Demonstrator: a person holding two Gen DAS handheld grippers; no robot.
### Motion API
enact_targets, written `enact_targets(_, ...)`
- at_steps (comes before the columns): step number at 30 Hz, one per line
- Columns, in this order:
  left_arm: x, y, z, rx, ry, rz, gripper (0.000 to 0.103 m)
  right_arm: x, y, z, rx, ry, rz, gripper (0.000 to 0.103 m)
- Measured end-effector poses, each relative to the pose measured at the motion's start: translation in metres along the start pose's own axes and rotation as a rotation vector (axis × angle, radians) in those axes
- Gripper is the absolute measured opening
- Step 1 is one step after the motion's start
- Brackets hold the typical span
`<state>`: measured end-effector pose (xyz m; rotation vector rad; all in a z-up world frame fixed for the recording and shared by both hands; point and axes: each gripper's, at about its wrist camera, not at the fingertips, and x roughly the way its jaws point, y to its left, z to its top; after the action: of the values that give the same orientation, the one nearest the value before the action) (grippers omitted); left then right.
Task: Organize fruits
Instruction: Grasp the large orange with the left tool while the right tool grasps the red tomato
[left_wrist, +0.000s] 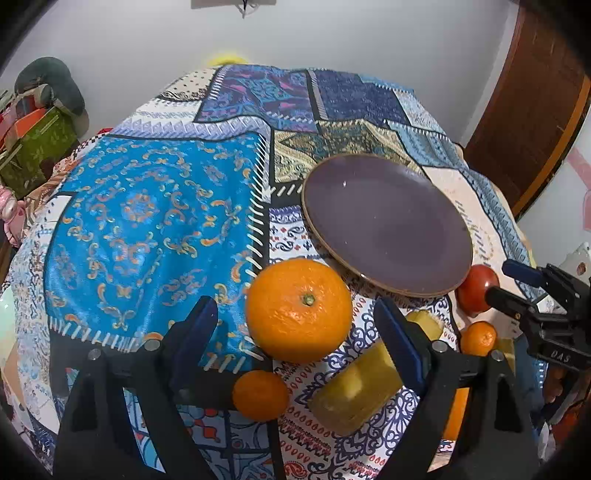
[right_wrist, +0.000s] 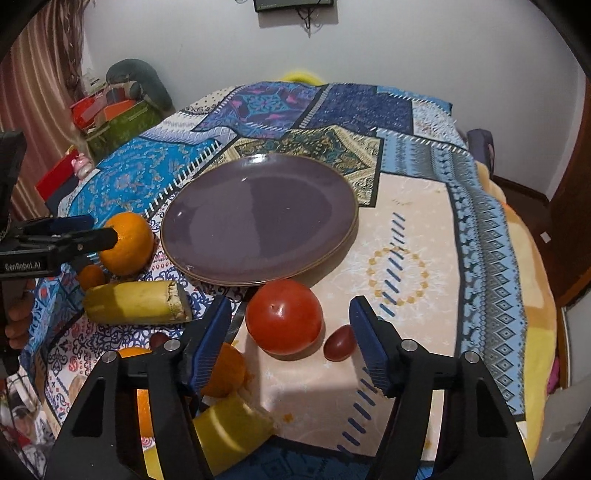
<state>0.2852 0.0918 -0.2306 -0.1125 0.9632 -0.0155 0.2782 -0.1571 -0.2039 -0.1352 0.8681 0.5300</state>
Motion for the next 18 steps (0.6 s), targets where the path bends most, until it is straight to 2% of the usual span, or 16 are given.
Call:
enact_targets(5,0.011,0.000,-0.002,-0.002,0.025,0.005,0.085,0.013,-0.003,0.002,0.011,0.040,0.031,0.049)
enact_targets(7,0.015,0.001,-0.002,-0.014,0.033,-0.003,0.082,0.019,-0.003,0.001,0.010,0.058,0.034,0.049)
enact_targets(11,0.025,0.005,-0.002,-0.046,0.067,-0.042,0.070,0.026,-0.004,-0.001,0.012,0.088,0.045,0.048)
enact_targets(18,0.026,0.004,-0.002,-0.045,0.063,-0.047,0.069,0.025,-0.007,0.000,0.032,0.091,0.061,0.046)
